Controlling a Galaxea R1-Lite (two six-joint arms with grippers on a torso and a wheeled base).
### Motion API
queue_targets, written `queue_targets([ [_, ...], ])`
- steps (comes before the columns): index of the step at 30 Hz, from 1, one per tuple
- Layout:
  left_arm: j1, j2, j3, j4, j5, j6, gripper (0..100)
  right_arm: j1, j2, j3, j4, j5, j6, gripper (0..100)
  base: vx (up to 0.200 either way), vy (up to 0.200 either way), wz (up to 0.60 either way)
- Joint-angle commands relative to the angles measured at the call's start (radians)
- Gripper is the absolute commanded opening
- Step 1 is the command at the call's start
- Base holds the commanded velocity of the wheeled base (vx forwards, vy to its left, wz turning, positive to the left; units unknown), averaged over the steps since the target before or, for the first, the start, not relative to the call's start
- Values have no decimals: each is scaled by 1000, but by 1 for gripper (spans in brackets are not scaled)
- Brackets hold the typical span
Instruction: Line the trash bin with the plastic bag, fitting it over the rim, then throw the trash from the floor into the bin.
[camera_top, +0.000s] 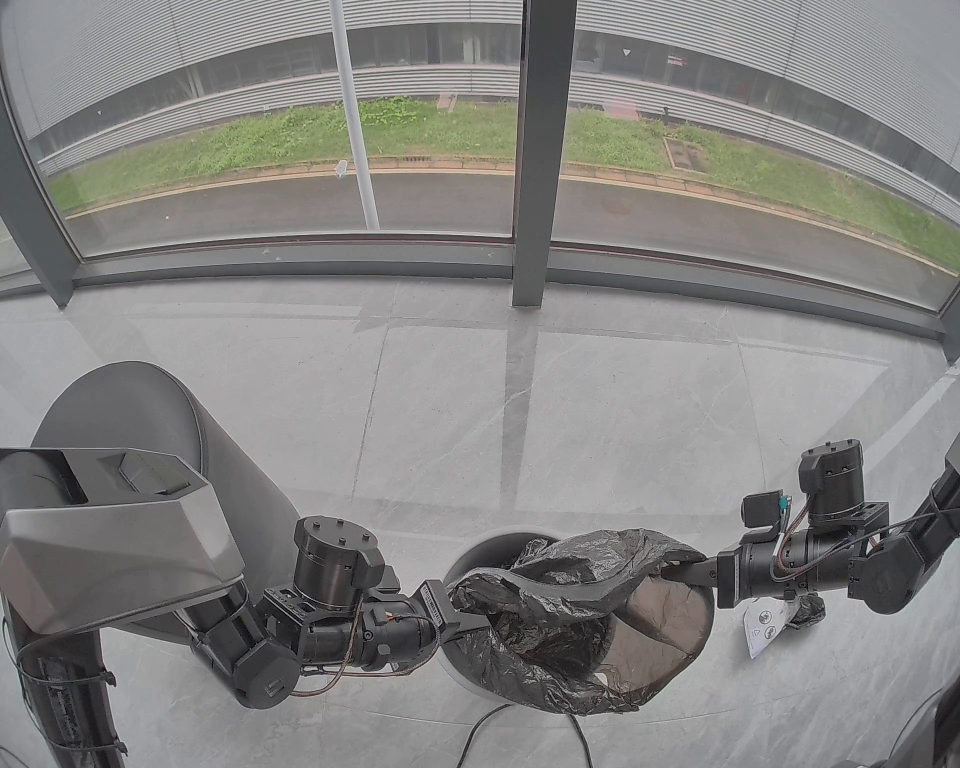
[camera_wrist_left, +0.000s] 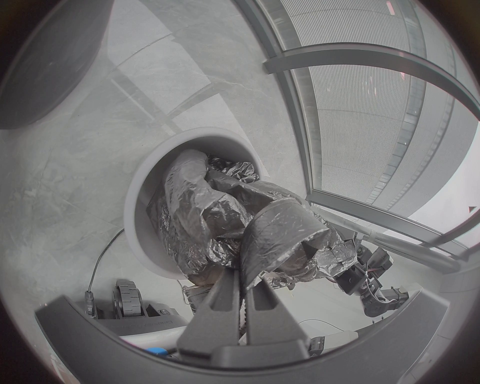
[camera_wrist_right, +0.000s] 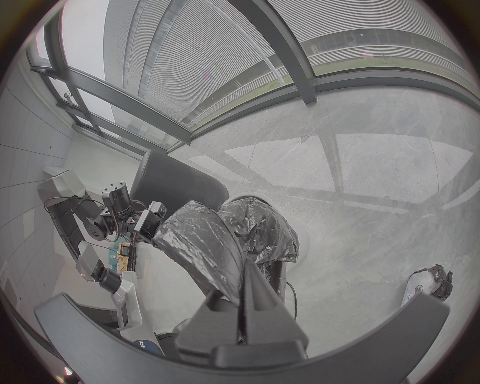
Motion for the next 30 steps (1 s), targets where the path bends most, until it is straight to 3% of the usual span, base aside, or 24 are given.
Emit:
queue_targets([
  [1, 10, -2, 32, 6, 7, -14, 0, 29, 45, -35, -4, 0, 1, 0, 0, 0, 0],
  [6, 42, -17, 48, 46, 17, -14, 0, 103, 157, -150, -10, -11, -2, 0, 0, 0, 0],
  [9, 37, -31, 32, 124, 70, 0, 0, 111, 189, -181, -9, -14, -5, 0, 0, 0, 0],
  [14, 14, -26, 26, 153, 147, 27, 0, 103, 198, -156, -9, -17, -37, 0, 0, 0, 0],
  [21, 3, -34, 23, 155, 149, 36, 0, 45, 201, -122, -9, -68, -108, 0, 0, 0, 0],
  [30, 3, -103, 74, 170, 152, 39, 0, 48, 212, -106, -10, -71, -175, 0, 0, 0, 0],
])
